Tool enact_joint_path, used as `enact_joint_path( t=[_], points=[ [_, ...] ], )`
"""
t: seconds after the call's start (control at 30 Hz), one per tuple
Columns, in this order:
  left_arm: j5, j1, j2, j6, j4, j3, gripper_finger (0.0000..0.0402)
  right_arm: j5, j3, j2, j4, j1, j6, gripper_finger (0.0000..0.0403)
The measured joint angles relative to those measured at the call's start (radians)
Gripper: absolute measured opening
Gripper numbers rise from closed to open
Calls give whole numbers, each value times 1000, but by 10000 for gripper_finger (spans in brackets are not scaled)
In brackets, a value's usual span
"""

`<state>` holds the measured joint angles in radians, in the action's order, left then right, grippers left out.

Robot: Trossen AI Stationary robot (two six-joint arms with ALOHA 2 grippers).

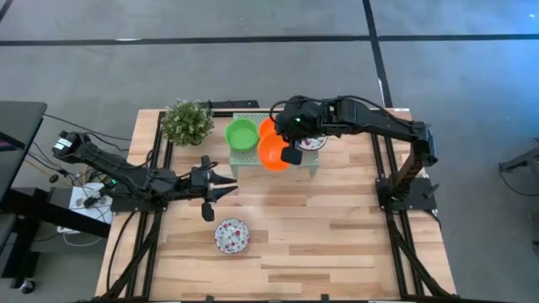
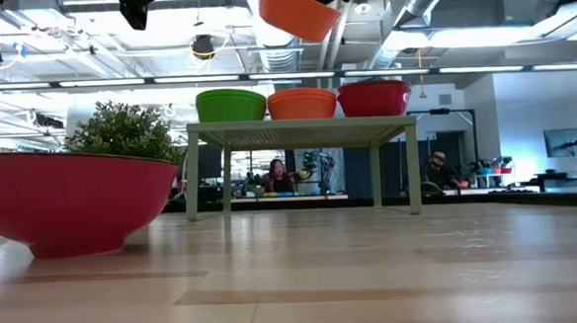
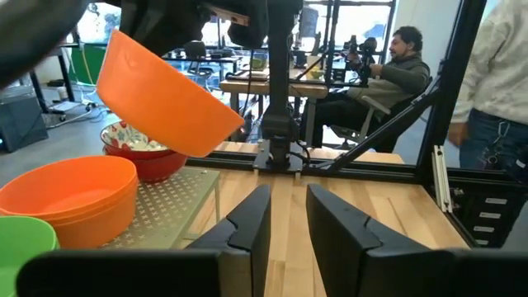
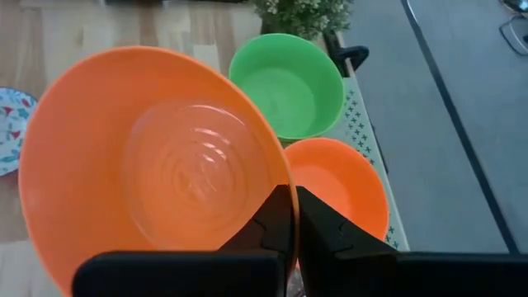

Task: Pick & Place Mini bowls
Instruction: Stack the orange bowl on the orange bowl on the shelf

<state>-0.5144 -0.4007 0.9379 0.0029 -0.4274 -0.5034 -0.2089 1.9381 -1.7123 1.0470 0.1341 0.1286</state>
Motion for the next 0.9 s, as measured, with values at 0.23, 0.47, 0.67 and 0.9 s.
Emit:
enact_joint_path(
  t=[0.23, 0.47, 0.67, 0.9],
  points=[
    [0, 0, 0, 0, 0, 0, 81, -1, 0, 0, -17, 1, 12, 3],
    [0, 0, 0, 0, 0, 0, 81, -21, 77, -8, -43, 47, 39, 1],
    [0, 0, 0, 0, 0, 0, 81, 28, 104, -11, -24, 157, 39, 1],
    [0, 0, 0, 0, 0, 0, 81, 152, 83, -92, -51, 291, 41, 0]
  ],
)
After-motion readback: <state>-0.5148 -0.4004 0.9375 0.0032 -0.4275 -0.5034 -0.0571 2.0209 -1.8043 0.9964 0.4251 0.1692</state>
